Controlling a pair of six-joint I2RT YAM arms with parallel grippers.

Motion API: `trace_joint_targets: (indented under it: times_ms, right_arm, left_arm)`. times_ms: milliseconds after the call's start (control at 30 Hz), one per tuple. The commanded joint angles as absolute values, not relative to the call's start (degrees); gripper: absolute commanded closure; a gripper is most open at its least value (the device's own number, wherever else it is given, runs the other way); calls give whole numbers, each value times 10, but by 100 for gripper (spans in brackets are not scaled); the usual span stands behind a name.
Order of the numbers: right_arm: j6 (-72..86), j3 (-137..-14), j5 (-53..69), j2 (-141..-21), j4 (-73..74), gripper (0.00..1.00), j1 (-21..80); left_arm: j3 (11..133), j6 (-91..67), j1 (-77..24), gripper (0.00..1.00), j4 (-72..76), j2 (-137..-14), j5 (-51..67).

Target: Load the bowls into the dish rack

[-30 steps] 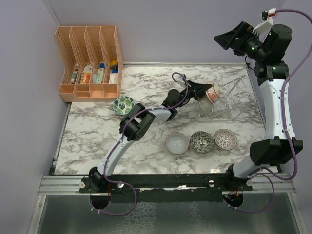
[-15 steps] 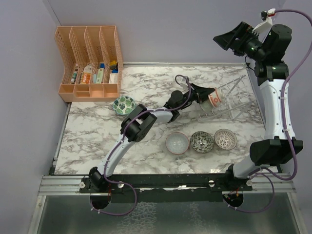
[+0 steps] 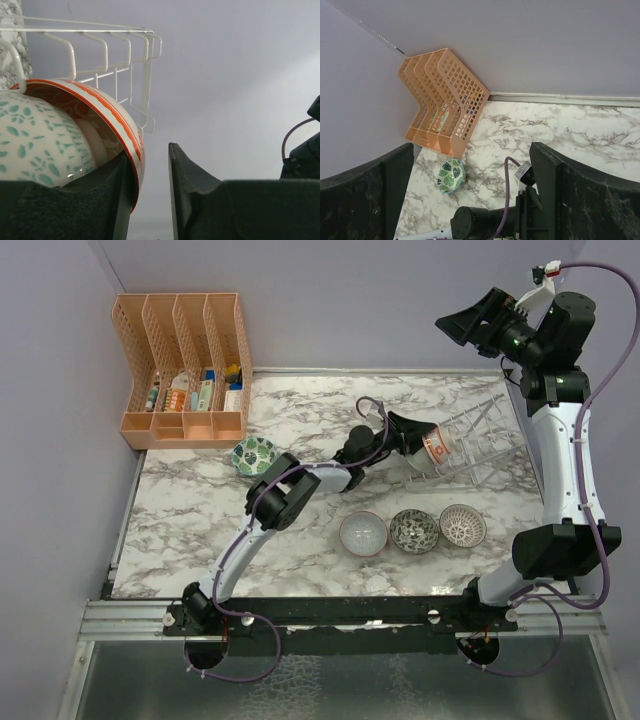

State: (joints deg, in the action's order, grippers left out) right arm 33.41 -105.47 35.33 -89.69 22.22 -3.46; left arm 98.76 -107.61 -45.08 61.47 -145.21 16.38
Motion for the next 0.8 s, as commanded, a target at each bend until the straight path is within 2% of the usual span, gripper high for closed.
trace_joint_targets:
  times_ms: [0,67,267,367,767]
  right_arm:
    - [342,-1058,371,-906,199,1,-38]
    - [345,-1061,373,-908,198,0,-38]
    - [349,-1070,376,-916,196,0,-38]
    - [348,-1069,376,-915,196,0,-38]
    - [349,-1047,376,-894,191,0,-38]
  left_arm:
    - [994,-1055,-450,62,599,-1415,186]
    - [994,-1050,-447,57,591,-1410,188]
    - [983,-1030,-437,53,561,-1386,198]
    - [971,-1014,-432,46,539,-1373,209]
    - [957,-913,-414,44,352,-1306,258]
